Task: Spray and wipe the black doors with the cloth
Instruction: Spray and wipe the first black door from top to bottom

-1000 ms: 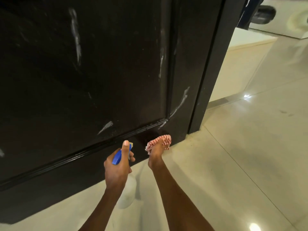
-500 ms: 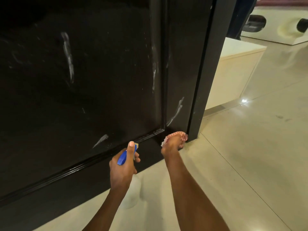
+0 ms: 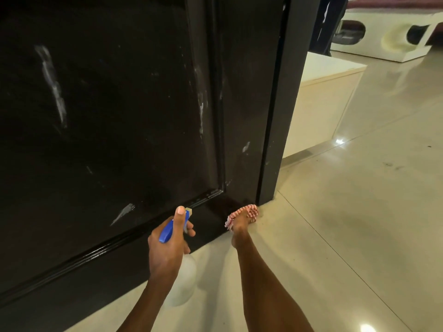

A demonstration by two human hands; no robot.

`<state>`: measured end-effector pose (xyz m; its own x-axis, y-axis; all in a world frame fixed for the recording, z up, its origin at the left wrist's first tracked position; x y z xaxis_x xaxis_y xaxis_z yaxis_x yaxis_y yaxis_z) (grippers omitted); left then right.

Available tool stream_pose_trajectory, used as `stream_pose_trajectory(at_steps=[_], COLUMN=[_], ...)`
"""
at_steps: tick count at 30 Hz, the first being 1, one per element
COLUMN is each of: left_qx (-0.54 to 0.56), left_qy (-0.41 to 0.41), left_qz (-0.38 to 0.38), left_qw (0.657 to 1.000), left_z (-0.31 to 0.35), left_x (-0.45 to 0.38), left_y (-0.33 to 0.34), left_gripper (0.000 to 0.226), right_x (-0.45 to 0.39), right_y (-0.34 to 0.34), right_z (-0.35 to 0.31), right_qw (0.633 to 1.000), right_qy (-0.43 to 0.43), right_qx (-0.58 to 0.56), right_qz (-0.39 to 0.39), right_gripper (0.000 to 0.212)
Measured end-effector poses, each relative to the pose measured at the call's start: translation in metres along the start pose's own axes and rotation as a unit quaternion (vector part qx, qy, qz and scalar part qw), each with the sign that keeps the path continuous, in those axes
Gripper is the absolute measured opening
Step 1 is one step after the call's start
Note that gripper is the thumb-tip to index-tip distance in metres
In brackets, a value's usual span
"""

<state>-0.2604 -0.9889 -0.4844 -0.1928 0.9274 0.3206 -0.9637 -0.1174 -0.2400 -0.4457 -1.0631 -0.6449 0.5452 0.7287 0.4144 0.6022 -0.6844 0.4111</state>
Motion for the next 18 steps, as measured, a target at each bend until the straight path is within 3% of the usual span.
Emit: stream_pose_trajectory(at_steps=[5, 9, 12, 14, 16, 18], left_qx=[-0.001, 0.021, 0.034, 0.025, 0.034, 0.042], left_qy=[0.019, 0.035, 0.042, 0.058, 0.069, 0.067], left_qz=[0.0, -0.002, -0.013, -0.021, -0.028, -0.032], left_qw=[1.0, 0.999, 0.998, 0.998, 0.997, 0.996], left_z=[0.015, 0.032, 0.057, 0.076, 0.091, 0.098], left_x=[0.005, 0.014, 0.023, 0.03, 0.036, 0.04], left_y=[-0.012, -0.02, -0.023, -0.023, -0.023, -0.023], left_gripper=[0.056, 0.049, 0.049, 0.051, 0.051, 0.054], right_x=[0.009, 0.035, 0.072, 0.098, 0.106, 0.09], right_y=[0.016, 0.053, 0.104, 0.132, 0.144, 0.128], right_z=[-0.041, -0.092, -0.14, -0.167, -0.175, -0.138], right_qw=[0.995, 0.978, 0.922, 0.868, 0.842, 0.851], right_qy=[-0.029, -0.196, -0.376, -0.474, -0.517, -0.5], right_qx=[-0.054, -0.022, 0.09, 0.144, 0.157, 0.159], right_qz=[0.081, 0.071, 0.024, -0.005, -0.004, 0.019], right_gripper=[0.068, 0.072, 0.084, 0.071, 0.066, 0.073])
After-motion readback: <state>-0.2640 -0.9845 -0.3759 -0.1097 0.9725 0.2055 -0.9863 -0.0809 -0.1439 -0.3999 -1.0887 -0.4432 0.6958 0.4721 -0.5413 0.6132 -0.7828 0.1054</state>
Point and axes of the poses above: each hand's wrist, its own x-axis away from the middle knuckle, its own y-axis out of the palm, z = x × y, the point moved 2 cm from there along -x, towards the middle knuckle, and after that the axes turned 15 degrees about -y, right-handed, at the moved point
